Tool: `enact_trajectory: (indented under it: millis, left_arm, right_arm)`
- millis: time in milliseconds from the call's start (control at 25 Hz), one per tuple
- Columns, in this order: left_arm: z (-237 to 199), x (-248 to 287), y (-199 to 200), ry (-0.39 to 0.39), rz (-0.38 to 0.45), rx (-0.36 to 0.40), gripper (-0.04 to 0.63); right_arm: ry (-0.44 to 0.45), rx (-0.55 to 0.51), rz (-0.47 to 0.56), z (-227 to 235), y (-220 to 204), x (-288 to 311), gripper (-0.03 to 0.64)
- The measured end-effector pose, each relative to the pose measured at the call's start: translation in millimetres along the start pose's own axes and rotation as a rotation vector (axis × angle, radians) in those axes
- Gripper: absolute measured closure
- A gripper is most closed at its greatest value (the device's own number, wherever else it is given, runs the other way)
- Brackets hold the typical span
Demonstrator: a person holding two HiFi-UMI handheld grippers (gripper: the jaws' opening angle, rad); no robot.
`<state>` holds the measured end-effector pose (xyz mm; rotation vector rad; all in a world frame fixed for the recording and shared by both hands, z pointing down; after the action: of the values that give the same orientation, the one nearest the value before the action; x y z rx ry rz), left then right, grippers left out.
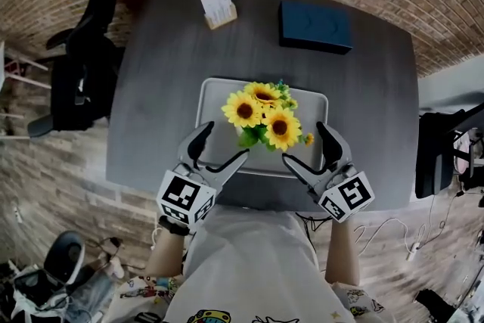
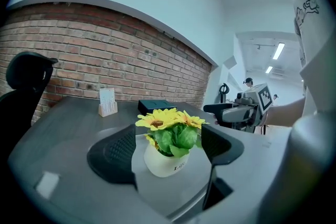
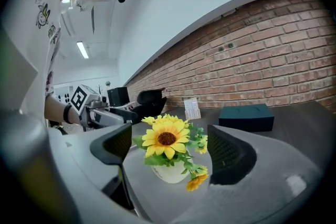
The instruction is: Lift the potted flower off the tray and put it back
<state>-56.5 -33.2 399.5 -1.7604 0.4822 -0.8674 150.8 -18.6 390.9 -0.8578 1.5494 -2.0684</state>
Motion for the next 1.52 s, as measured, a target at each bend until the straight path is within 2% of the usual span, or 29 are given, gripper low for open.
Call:
enact_trajectory:
  millis: [520,800,1280,1520]
  left_arm:
    - [-1,29,-33,-0.103,-0.069,0.024,0.179]
    - [-5,43,-54,-0.133,-0.117,0.052,0.173]
    - [-9,57,-64,-0.199,-0.126,0.064,0.172]
    - [-11,68,-74,-0.229,-0.144,0.099,0.172]
  right_arm:
    - [0.022,0.008,-0.054,3,-32,23,0.164]
    - [0.051,-0.048,-0.102,6,-52,42,0.161]
    - [0.089,-0.022,-0.11,12,-75,64,0.16]
    - [0.107,-0.023,-0.108,18,-83,71,0.16]
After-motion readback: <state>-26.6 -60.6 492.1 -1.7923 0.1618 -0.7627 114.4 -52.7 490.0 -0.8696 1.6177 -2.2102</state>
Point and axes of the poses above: the fingertips, and each gripper's own axes: x forward along the fingers, z to its right, y out of its top, the point moved 5 cm from there along -x, backward along the fingers, and after that the axes turned 5 degrees about y, right-handed, at the moved point
